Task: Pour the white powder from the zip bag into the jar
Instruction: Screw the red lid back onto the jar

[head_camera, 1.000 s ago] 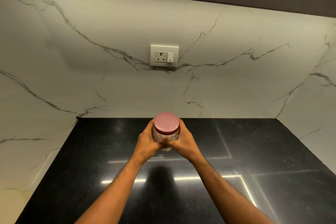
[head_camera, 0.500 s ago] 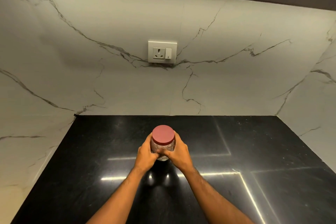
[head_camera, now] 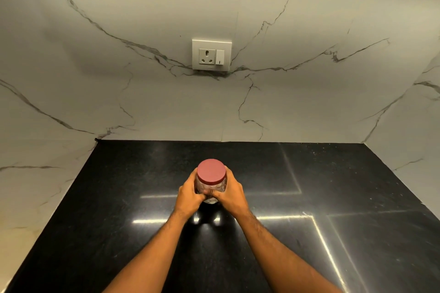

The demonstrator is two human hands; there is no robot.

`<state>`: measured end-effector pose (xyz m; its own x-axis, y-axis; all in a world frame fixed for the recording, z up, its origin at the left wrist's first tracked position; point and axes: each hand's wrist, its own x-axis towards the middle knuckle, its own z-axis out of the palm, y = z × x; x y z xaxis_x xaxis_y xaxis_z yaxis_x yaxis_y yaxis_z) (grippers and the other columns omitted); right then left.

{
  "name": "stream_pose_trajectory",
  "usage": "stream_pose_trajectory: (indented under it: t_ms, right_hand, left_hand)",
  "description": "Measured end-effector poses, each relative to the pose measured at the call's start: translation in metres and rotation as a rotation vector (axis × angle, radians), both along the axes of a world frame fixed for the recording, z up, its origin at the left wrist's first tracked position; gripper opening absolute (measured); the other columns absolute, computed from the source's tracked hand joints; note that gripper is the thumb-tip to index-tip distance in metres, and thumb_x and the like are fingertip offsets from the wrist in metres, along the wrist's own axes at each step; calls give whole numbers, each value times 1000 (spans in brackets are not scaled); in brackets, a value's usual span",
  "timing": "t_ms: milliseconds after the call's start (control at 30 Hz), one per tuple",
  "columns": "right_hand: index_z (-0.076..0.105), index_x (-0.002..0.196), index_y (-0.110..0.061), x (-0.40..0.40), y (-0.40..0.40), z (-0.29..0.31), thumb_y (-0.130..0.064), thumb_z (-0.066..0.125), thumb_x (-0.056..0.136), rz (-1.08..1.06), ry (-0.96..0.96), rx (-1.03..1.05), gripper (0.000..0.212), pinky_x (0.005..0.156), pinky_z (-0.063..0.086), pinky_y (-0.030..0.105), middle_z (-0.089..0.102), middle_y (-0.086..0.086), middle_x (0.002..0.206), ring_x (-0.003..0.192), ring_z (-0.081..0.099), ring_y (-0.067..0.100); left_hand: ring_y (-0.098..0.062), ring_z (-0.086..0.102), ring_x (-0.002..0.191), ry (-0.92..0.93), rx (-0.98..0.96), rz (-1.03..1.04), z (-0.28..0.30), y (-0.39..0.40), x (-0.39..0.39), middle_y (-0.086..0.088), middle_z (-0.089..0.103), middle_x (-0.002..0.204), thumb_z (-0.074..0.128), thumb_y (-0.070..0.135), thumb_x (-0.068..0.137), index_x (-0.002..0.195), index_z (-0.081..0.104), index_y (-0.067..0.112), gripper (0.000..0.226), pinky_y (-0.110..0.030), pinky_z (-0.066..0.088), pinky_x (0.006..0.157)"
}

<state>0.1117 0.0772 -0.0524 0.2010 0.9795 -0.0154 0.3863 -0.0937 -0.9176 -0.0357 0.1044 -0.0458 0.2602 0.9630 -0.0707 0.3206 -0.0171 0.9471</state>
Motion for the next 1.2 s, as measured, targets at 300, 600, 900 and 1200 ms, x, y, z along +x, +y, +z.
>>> stream_pose_trajectory:
  t_ms: [300, 600, 900, 1200]
  right_hand:
    - [35, 147, -19, 4, 0, -1, -36, 86, 68, 24, 4, -20, 96, 99, 43, 19, 55, -3, 138, 121, 52, 4]
    - [34, 146, -21, 2, -2, -1, -32, 86, 70, 26, 4, -33, 92, 97, 41, 16, 54, -2, 139, 120, 49, 2]
    - [33, 146, -20, 3, -3, 1, -30, 86, 71, 30, -2, -42, 93, 98, 40, 18, 53, 1, 140, 120, 48, 3]
    - [32, 147, -20, 2, -3, 6, -32, 86, 71, 36, 9, -51, 93, 104, 44, 28, 54, 1, 139, 128, 52, 16]
  left_hand:
    - [-22, 50, 134, 37, 22, 5, -5, 2, -2, -8, 54, 144, 72, -5, 81, 150, 36, 18, 81, -36, 44, 110]
    - [-23, 50, 134, 80, 23, 13, -7, 3, -1, -8, 55, 143, 73, -2, 82, 149, 38, 15, 77, -29, 42, 106]
    - [-23, 50, 134, 105, 0, 27, -2, 1, 4, -8, 54, 142, 73, -4, 80, 147, 38, 16, 78, -27, 42, 105]
    - [-26, 48, 135, 158, -44, 14, 6, 1, 10, -11, 52, 144, 68, -7, 83, 150, 33, 15, 79, -34, 42, 108]
